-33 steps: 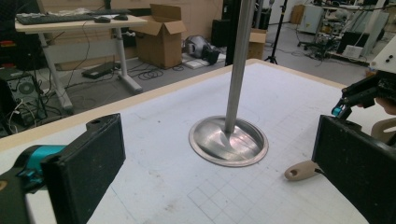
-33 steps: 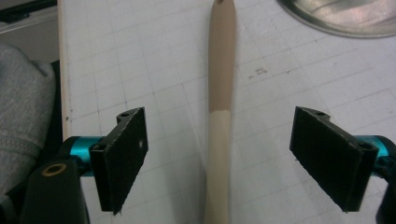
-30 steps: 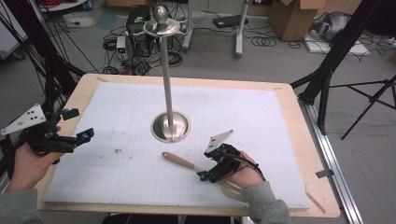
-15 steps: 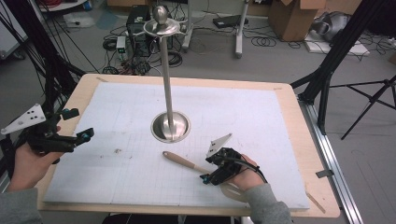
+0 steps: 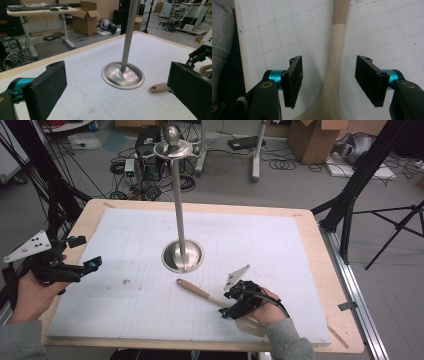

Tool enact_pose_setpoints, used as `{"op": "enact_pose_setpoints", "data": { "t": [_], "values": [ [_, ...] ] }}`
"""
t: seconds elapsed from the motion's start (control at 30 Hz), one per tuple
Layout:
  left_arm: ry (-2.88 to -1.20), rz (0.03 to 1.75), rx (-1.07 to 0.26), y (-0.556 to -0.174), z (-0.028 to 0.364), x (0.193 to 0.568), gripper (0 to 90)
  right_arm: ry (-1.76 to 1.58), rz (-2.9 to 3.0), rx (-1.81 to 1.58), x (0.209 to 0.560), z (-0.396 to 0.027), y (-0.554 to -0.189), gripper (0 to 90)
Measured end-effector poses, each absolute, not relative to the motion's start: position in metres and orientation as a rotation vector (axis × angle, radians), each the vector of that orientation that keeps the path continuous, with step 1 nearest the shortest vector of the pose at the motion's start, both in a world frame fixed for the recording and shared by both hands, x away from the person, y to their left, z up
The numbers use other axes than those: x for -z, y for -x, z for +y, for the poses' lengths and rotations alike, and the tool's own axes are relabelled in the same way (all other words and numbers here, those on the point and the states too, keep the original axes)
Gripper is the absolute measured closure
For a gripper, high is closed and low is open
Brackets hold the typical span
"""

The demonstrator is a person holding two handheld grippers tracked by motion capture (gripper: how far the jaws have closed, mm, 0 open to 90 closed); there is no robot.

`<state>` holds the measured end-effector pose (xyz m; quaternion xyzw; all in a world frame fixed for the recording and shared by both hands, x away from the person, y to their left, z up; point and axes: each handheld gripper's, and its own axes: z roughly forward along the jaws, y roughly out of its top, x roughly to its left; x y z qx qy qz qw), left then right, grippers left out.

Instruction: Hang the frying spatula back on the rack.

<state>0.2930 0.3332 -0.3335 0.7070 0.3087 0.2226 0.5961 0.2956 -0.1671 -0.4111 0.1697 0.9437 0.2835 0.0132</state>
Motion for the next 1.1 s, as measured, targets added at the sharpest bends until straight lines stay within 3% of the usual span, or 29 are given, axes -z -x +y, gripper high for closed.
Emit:
{"op": "enact_pose_setpoints", "data": {
  "t": [1.1],
  "values": [
    [-1.647, 0.726, -0.514, -0.2941, 0.3340, 0.3360, 3.1, -0.508, 2.955, -0.737, 0.4146, -0.1630, -0.2922, 57.7]
  ]
}}
